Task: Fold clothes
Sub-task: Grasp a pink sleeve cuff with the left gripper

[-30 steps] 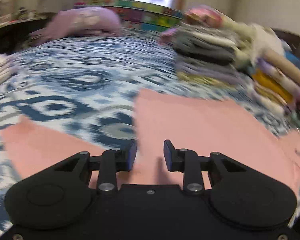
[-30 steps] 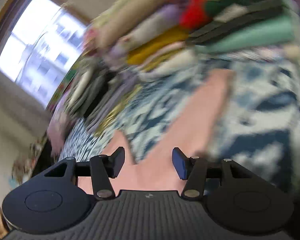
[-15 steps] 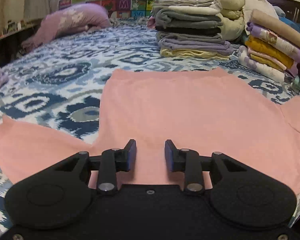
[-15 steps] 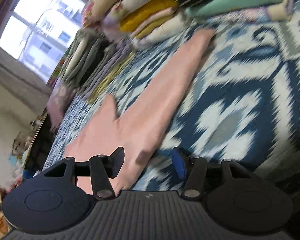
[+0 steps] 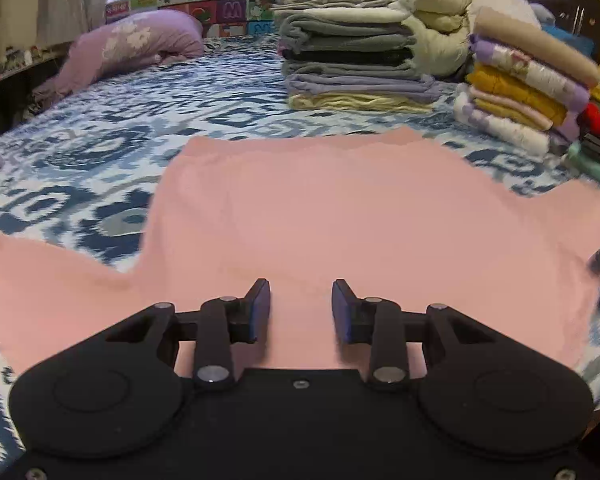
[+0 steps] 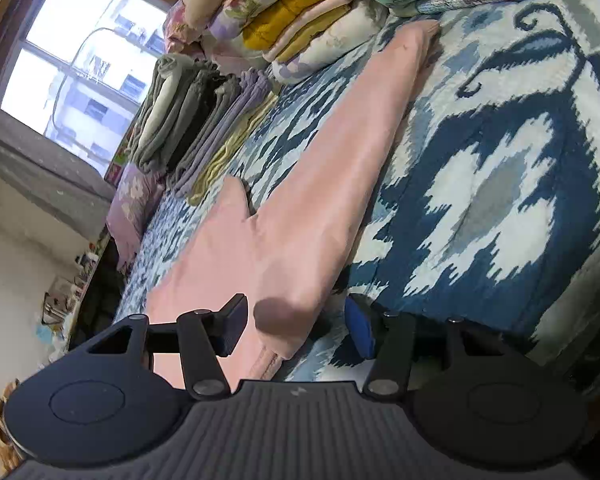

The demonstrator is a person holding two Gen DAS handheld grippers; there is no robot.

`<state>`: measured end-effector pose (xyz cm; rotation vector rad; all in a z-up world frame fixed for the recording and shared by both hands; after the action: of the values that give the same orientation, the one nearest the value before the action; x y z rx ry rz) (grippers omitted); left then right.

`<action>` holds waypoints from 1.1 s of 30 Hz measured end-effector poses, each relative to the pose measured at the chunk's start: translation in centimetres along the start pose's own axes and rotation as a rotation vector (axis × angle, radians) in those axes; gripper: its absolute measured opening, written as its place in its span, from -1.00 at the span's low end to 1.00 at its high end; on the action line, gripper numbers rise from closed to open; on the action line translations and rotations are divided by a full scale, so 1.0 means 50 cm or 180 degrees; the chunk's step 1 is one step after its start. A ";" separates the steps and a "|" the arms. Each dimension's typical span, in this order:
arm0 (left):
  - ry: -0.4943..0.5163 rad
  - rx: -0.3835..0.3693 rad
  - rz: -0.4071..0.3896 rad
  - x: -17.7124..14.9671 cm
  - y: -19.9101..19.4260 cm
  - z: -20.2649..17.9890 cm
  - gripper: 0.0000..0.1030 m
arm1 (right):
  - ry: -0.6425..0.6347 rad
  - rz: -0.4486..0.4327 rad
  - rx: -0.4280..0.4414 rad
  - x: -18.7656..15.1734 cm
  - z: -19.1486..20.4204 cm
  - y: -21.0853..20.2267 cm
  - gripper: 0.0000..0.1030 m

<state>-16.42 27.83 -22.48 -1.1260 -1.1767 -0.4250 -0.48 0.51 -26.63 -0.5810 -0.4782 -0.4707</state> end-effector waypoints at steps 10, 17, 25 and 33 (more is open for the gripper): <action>0.0875 -0.1054 0.0240 0.154 0.042 -0.296 -0.22 | -0.0875 -0.0072 -0.0173 -0.016 0.017 0.001 -0.59; 0.1889 -0.1575 0.0455 0.208 0.119 -0.553 -0.22 | -0.0633 -0.0208 -0.0018 -0.019 -0.003 -0.011 -0.55; 0.2815 -0.1598 0.0812 0.109 0.182 -0.766 -0.13 | -0.0717 -0.0301 0.0054 -0.020 0.003 -0.007 -0.47; 0.3316 -0.1107 0.0814 0.063 0.242 -0.823 -0.15 | -0.0777 -0.0299 0.0085 -0.015 0.014 0.002 -0.31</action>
<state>14.98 -1.55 -23.66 -1.0919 -0.0440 -0.8936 -1.24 1.24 -26.56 -0.5948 -0.7459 -0.4844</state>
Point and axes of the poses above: each gripper's, at about its wrist camera, not at the fingertips, and y roughly the way its jaws point, z to its left, x to its top, the point moved 7 cm from there along y, roughly the way its jaws point, and after that the axes turned 10 degrees about -z, right-handed, at the moved point
